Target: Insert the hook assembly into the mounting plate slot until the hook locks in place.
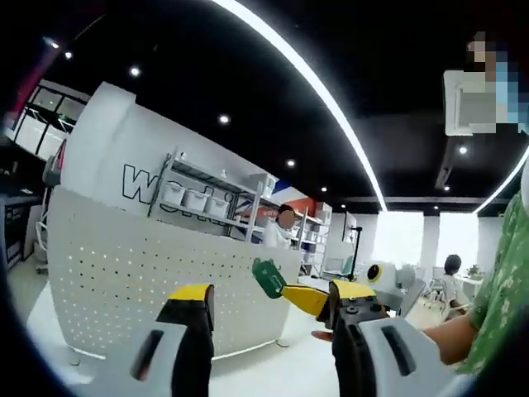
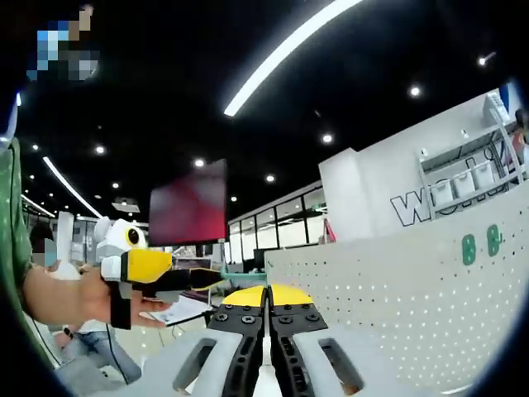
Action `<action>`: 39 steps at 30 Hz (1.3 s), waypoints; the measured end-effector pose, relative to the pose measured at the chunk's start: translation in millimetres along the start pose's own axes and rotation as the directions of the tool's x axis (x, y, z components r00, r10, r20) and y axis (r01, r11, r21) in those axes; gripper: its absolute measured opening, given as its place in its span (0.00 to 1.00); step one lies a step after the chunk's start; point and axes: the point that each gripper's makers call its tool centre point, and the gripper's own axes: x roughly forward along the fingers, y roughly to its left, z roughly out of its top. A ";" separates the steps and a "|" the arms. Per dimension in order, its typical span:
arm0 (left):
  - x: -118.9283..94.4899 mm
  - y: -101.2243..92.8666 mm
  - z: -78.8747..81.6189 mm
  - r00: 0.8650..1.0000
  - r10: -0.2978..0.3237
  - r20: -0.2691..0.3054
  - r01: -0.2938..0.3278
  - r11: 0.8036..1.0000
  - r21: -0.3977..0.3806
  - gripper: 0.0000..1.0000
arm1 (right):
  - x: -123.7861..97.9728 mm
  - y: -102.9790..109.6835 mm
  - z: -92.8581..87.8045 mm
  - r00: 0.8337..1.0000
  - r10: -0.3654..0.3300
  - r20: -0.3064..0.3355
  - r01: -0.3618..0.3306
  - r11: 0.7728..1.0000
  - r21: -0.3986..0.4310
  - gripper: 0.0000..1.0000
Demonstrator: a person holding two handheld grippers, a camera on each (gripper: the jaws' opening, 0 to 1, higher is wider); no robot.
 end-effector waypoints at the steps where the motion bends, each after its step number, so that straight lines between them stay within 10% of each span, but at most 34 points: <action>1: 1.1 -0.4 1.2 1.000 -0.004 0.008 0.004 1.000 -0.015 0.56 | -0.1 1.1 2.1 1.000 -0.001 0.006 0.001 1.000 -0.004 0.00; 39: 22.6 -6.4 -6.9 0.998 -0.040 0.038 0.049 0.961 -0.274 0.10 | -0.3 21.8 9.3 0.998 0.025 0.062 -0.021 0.997 -0.068 0.00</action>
